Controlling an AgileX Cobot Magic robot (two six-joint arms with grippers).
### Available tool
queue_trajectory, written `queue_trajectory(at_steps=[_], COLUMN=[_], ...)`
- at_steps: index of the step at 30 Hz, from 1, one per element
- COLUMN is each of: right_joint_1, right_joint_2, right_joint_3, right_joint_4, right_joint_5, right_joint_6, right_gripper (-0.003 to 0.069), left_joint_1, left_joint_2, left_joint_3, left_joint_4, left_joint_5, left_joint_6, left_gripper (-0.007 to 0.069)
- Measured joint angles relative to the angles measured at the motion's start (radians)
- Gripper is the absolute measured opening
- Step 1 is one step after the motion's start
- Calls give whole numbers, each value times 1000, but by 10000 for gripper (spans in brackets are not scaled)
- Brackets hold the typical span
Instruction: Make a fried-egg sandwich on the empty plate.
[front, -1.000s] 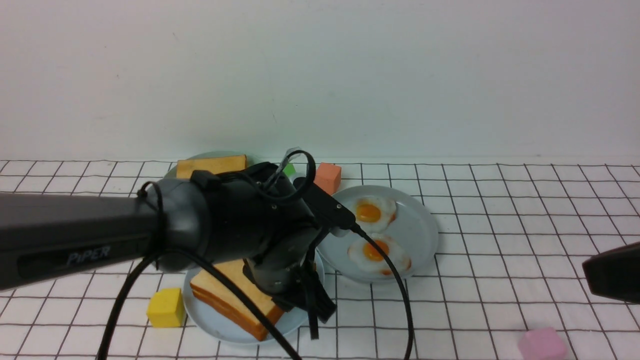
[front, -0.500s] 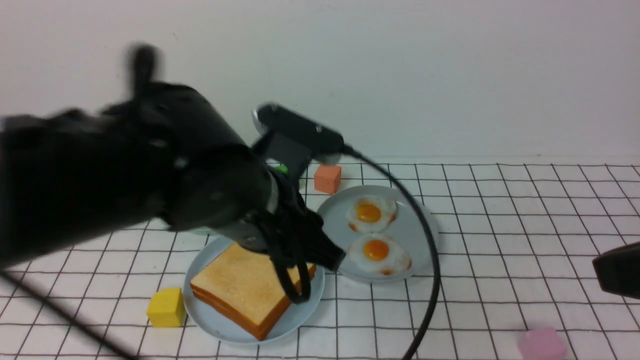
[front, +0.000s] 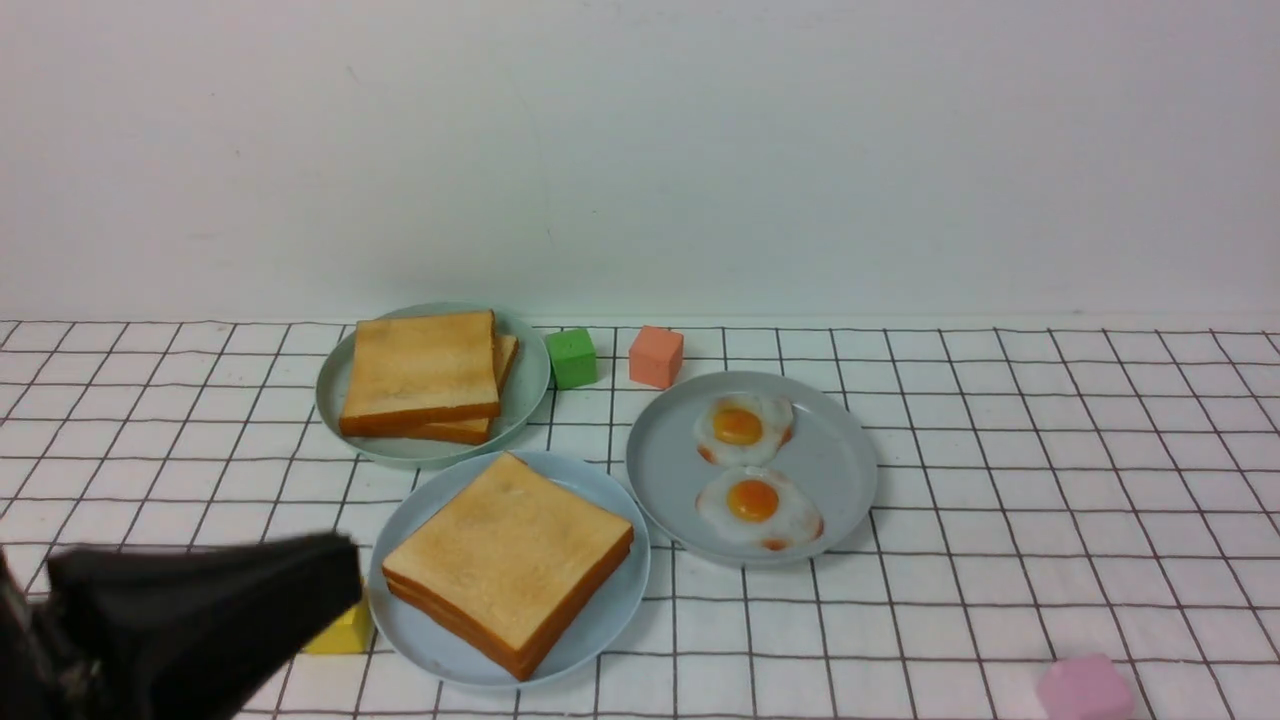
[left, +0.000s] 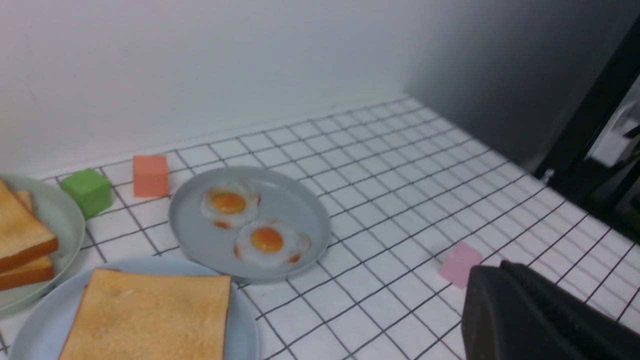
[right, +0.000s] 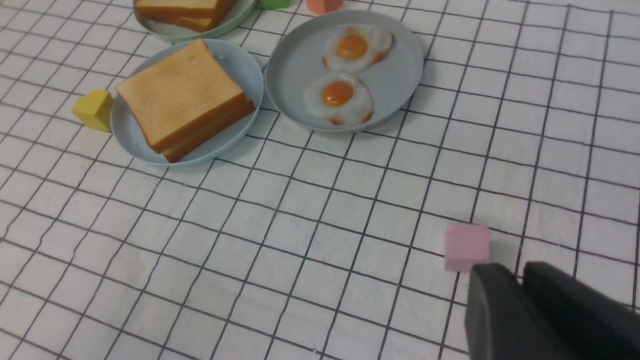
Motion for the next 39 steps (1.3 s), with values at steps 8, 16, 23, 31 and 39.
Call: queue_trajectory(at_steps=[8, 16, 23, 31, 39], right_joint_1=[0, 0, 0, 0, -241], right_joint_2=[-186, -210, -210, -211, -315], right_joint_3=[162, 279, 340, 345, 504], right_joint_4=[-24, -32, -40, -41, -43], right_joint_5=[-66, -214, -264, -266, -474], right_joint_6=[140, 166, 167, 167, 164], right_gripper=[101, 106, 114, 116, 7], left_joint_1=[0, 0, 0, 0, 0], left_joint_2=[-146, -146, -146, -146, -146], left_joint_3=[226, 245, 245, 245, 245], left_joint_4=[-6, -6, -7, -7, -7], left_joint_5=[-185, -126, -67, -55, -53], left_joint_6=[0, 0, 0, 0, 0], left_gripper=[-13, -13, -13, -13, -13])
